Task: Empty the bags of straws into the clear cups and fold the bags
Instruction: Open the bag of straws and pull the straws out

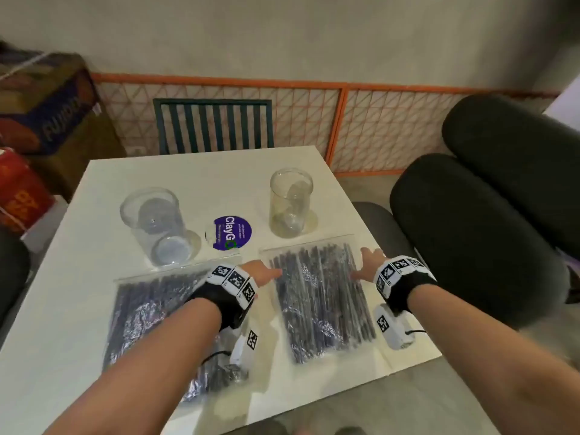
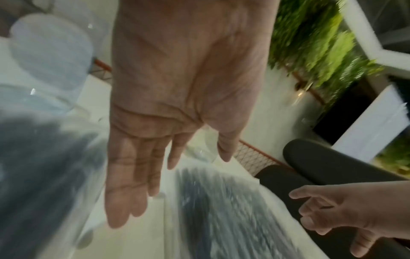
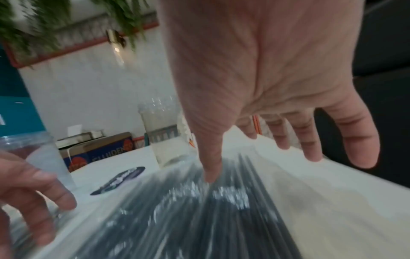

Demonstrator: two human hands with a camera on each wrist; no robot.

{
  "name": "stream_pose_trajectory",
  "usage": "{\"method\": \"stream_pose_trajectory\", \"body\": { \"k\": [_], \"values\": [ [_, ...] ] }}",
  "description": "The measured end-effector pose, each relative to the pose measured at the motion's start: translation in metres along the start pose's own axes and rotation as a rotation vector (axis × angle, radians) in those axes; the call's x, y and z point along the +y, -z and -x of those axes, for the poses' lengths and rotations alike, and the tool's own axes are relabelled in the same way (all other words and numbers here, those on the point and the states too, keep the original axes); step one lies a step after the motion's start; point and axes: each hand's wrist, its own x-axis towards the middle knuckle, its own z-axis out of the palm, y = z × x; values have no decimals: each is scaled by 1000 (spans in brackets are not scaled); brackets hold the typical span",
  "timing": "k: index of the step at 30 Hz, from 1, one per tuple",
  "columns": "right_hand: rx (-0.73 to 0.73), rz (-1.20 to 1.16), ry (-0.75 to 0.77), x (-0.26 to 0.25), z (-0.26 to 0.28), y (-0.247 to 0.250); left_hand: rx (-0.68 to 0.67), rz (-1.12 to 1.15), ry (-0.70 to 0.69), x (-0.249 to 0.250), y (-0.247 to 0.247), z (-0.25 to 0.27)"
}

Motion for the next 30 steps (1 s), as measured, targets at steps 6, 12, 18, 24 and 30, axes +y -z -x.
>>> {"method": "stream_pose_trajectory", "body": {
  "k": [6,12,18,24,30],
  "values": [
    [-42,-276,-114,2,2,-36,0,253,114,5,-50,-19],
    [-10,-614,86,10,-5,-24,-12,555,66,9,-44,-23],
    [-89,-1146,320,23,18,37,129,687,-194,11,-2,2],
    [2,-1442,530,7,40,97,255,543,-271,14,18,6],
    [60,-1206,644,-6,53,113,823,759,-168,67,17,61]
  ]
}}
